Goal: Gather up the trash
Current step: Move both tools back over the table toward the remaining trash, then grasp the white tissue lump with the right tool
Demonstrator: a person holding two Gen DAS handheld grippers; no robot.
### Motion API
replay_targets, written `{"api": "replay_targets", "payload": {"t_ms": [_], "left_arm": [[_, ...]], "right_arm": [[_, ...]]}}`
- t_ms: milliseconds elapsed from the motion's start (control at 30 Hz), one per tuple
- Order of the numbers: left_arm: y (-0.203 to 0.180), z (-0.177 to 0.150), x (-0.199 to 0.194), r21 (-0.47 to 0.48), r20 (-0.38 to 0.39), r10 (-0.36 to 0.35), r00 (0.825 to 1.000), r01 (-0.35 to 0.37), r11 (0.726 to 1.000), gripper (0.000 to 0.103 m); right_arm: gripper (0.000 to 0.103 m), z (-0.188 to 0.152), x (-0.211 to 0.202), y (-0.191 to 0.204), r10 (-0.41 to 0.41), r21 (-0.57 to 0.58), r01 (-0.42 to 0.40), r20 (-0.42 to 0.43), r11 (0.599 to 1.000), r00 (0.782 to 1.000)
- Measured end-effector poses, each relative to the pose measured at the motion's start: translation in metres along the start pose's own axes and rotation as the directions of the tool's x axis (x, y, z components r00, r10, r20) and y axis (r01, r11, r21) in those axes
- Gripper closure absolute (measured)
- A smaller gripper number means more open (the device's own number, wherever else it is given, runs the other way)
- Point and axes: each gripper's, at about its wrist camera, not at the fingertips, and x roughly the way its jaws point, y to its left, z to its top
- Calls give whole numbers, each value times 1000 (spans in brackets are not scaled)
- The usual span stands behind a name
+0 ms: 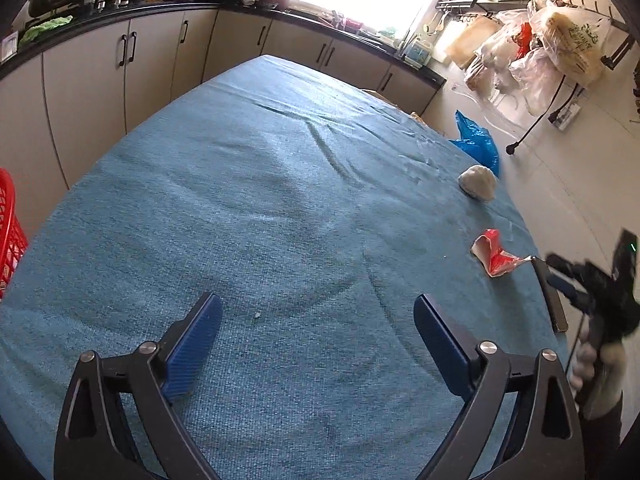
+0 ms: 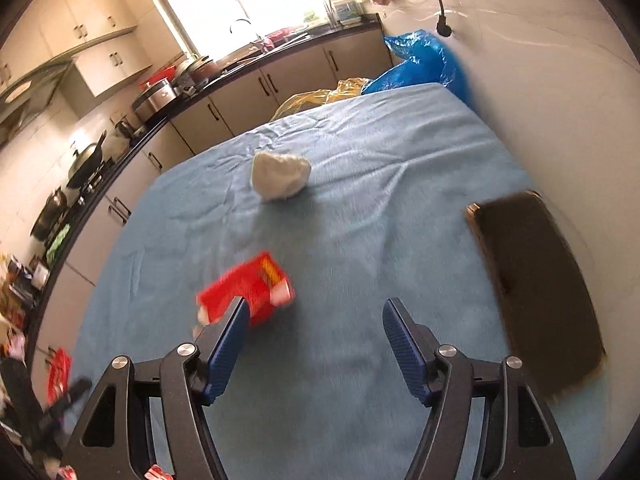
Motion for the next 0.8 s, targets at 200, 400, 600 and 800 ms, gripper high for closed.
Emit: {"api": "replay_targets", "payload": {"t_ms": [200,400,600,800], "left_arm": [[0,0,0,1,0,0,1000,0,1000,7],[-1,1,0,-1,3,-4,1000,4,1000,6],[-1,0,1,-4,7,-10,1000,10,1000,6],[0,1,1,-10,13,-16,1000,16,1000,6]], "right_arm": [[30,37,38,18,-39,-19,39,-7,999,999],[26,88,68,35,-60,-40,60,16,997,998],[23,116,126,59,-138,-121,131,-51,984,989],[64,105,147,72,-122,-154,97,-161,983,979]]}}
